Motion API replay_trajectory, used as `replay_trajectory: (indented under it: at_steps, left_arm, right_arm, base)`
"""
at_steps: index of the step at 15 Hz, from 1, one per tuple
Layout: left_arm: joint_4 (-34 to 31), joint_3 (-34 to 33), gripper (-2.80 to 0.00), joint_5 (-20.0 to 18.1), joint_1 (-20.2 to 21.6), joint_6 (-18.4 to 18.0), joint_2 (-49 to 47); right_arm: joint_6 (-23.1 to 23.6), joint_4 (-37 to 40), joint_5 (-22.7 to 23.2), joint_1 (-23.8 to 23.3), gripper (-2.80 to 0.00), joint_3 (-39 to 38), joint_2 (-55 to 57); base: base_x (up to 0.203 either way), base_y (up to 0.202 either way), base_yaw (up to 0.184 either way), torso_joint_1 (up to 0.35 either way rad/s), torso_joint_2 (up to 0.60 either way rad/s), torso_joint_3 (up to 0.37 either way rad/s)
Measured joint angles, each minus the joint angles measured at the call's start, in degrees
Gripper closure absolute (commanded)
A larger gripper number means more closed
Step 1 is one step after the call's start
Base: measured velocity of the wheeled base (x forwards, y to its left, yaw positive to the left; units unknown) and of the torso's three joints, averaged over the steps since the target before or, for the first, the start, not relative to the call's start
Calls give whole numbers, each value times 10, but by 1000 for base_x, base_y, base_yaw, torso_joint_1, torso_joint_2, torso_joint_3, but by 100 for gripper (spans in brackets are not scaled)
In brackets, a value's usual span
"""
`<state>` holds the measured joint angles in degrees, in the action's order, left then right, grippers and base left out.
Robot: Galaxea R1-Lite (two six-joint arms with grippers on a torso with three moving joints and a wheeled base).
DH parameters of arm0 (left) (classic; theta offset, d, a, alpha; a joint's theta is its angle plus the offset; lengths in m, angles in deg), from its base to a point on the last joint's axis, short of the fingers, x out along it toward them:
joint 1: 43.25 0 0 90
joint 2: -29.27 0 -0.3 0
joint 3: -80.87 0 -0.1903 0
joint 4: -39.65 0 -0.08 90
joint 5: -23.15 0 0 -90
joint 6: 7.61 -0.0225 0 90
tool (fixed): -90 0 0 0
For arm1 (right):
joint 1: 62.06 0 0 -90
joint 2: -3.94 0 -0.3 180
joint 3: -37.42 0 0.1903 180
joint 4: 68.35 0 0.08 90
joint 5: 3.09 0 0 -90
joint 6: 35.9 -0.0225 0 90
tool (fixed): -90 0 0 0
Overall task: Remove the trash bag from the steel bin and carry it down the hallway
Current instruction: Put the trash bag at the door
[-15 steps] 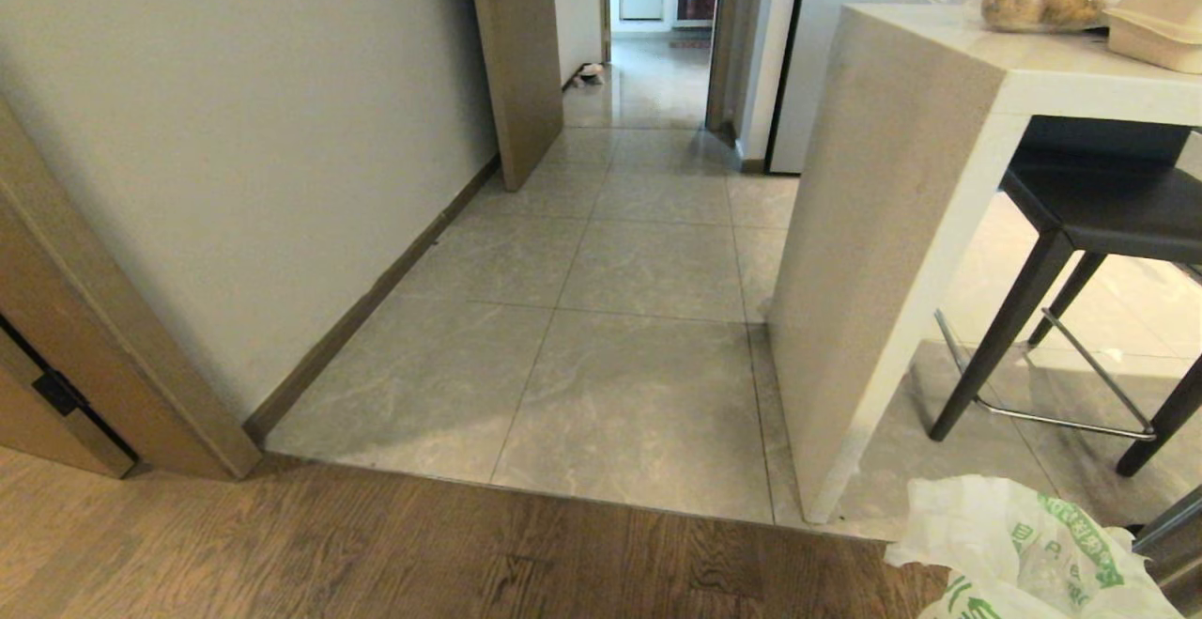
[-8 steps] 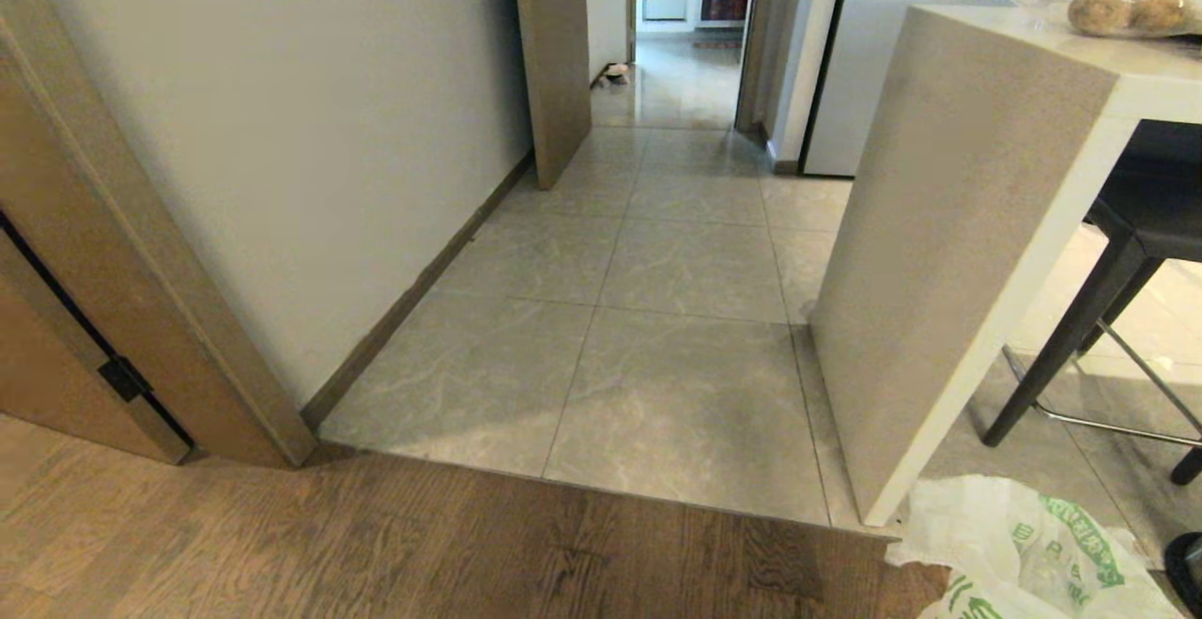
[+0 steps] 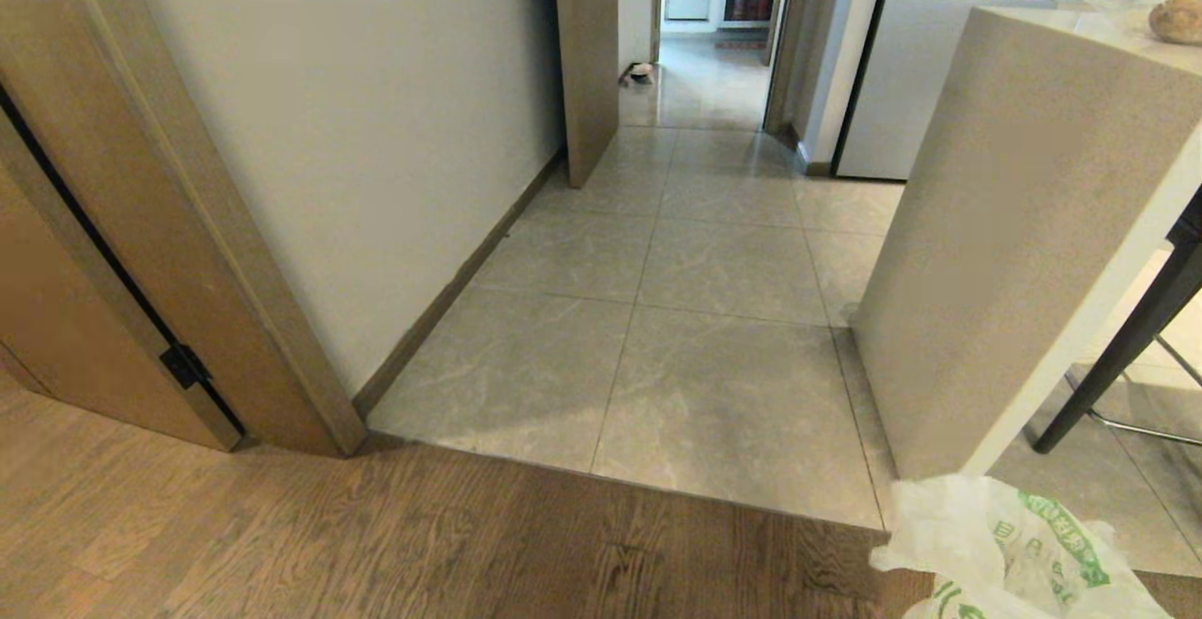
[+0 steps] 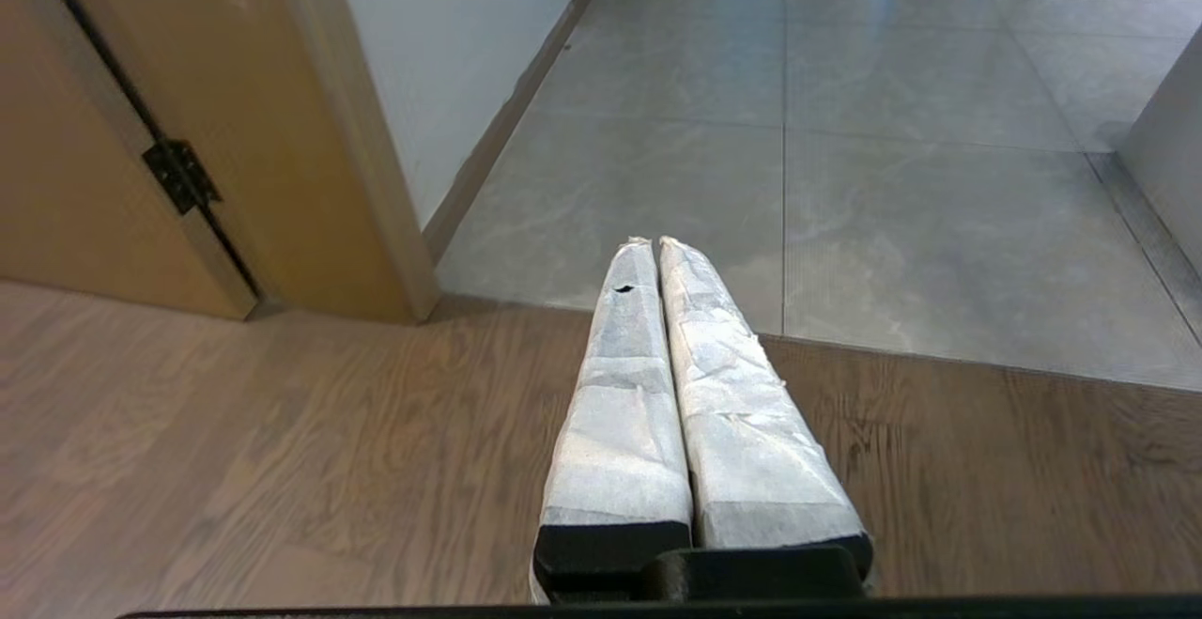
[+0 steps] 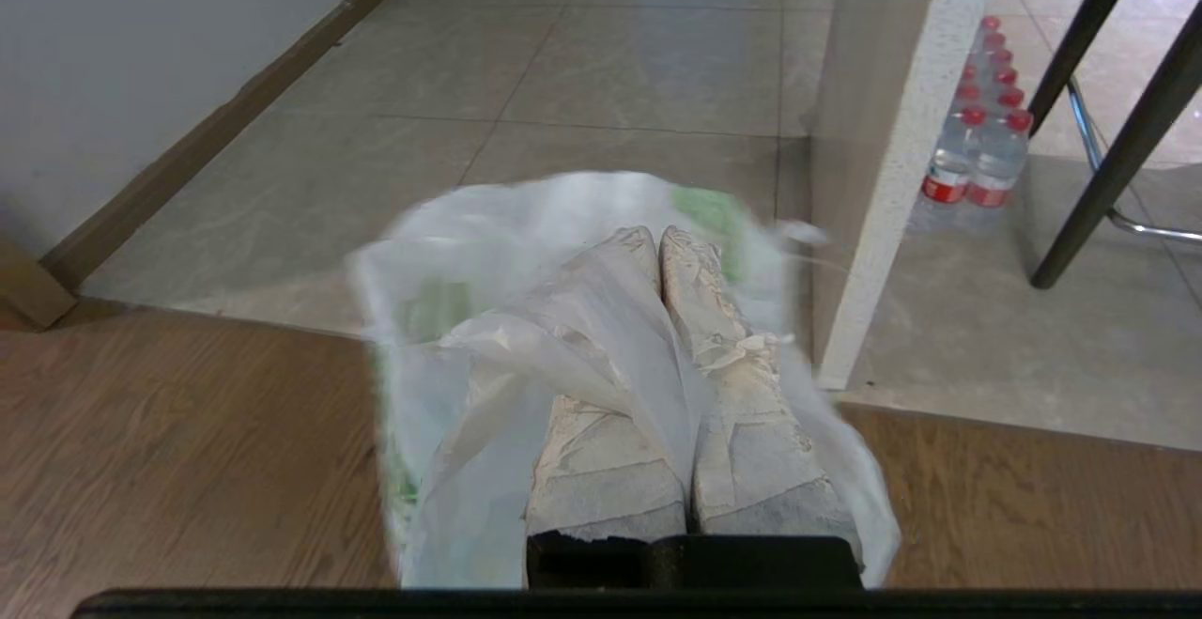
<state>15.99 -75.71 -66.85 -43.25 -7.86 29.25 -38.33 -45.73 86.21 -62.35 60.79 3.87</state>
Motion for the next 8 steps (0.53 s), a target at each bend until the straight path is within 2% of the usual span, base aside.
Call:
replay_trajectory:
  at_steps: [3,8]
  left_arm:
    - [1,0,0,0,0,-3,0]
    - [2,0,0,0,0,-1,0]
  right_arm:
    - [0,0,0,0,0,0,0]
    - [0,0,0,0,0,0,0]
  base:
    - [54,5,2,2,4,0]
    - [184,0,-4,2,2,2]
